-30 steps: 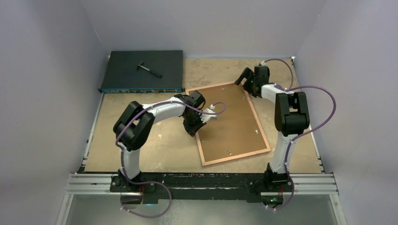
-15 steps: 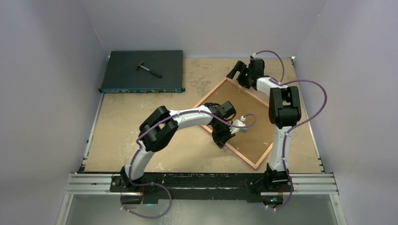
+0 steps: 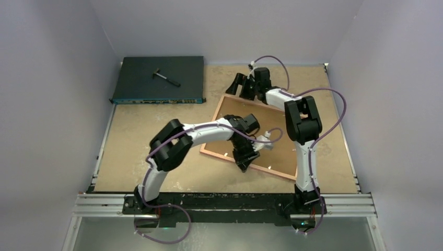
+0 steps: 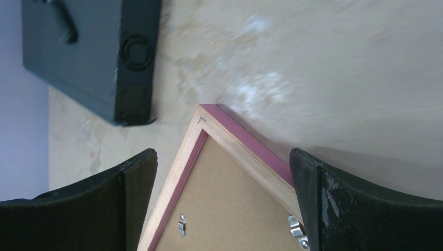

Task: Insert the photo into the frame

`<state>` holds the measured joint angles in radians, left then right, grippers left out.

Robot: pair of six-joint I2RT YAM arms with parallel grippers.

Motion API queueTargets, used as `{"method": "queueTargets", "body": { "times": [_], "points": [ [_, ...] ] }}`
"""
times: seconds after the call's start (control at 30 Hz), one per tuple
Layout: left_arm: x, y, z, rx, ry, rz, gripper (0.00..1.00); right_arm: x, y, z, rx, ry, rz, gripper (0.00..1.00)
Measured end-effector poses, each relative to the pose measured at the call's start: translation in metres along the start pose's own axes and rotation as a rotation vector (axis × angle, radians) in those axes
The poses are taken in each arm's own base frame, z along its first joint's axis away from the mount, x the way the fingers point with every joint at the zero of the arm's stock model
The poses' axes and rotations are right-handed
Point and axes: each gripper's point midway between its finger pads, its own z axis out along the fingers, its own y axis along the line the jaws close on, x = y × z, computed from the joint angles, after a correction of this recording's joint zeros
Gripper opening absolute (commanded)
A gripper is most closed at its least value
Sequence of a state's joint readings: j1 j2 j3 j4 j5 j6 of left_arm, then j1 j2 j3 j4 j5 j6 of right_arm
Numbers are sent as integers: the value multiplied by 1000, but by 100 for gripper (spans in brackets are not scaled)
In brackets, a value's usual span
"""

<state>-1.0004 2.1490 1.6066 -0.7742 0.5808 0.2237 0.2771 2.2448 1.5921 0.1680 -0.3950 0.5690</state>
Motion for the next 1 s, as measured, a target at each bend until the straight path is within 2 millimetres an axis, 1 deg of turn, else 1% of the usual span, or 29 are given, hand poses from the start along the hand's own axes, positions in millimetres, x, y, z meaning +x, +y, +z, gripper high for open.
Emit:
{"method": "queueTargets", "body": {
  "times": [0.03, 0.07, 0.1, 0.13, 0.17, 0.2, 0.23, 0.27, 0.3, 0.37, 0.43, 0.47, 0.5, 0.6, 0.7, 0.77, 0.8, 0.87, 0.93, 1.0],
  "points": [
    [9, 1, -14, -7, 0, -25, 37, 10, 11, 4, -24, 21, -12, 99],
    [13, 3, -27, -15, -8, -44, 38, 16, 17, 5, -37, 33, -17, 99],
    [17, 10, -45, -42, -28, -63, 39, 23, 23, 7, -48, 50, -20, 99],
    [18, 17, -62, -66, -56, -75, 43, 30, 26, 8, -56, 67, -20, 99],
    [20, 25, -83, -100, -91, -89, 46, 39, 30, 9, -67, 90, -18, 99],
    [22, 32, -105, -140, -126, -100, 52, 44, 35, 8, -81, 105, -18, 99],
    [25, 38, -128, -187, -162, -110, 55, 48, 39, 7, -86, 119, -18, 99],
    [27, 41, -145, -226, -189, -110, 60, 51, 42, 7, -87, 128, -18, 99],
    [29, 43, -164, -273, -223, -107, 62, 54, 44, 6, -87, 136, -19, 99],
    [34, 39, -193, -351, -279, -95, 62, 57, 45, 4, -82, 144, -21, 99],
    [42, 38, -212, -411, -324, -95, 62, 59, 43, -1, -56, 144, -18, 99],
    [46, 41, -216, -426, -335, -105, 61, 60, 42, -6, -44, 140, -17, 99],
    [53, 47, -221, -443, -345, -129, 60, 62, 40, -13, -27, 132, -16, 99],
    [79, 80, -227, -470, -355, -258, 55, 61, 44, -39, -4, 107, -17, 99],
    [114, 119, -217, -422, -357, -441, 52, 47, 61, -63, -28, 38, -46, 99],
    [134, 136, -204, -359, -364, -552, 51, 35, 74, -75, -60, -15, -72, 99],
    [140, 141, -198, -334, -366, -589, 50, 32, 79, -81, -78, -38, -83, 99],
    [149, 146, -180, -262, -370, -656, 50, 32, 86, -89, -111, -57, -99, 99],
    [151, 142, -164, -193, -373, -691, 49, 39, 89, -94, -149, -56, -109, 98],
    [148, 138, -156, -147, -381, -701, 47, 53, 87, -95, -177, -35, -112, 95]
  ]
}}
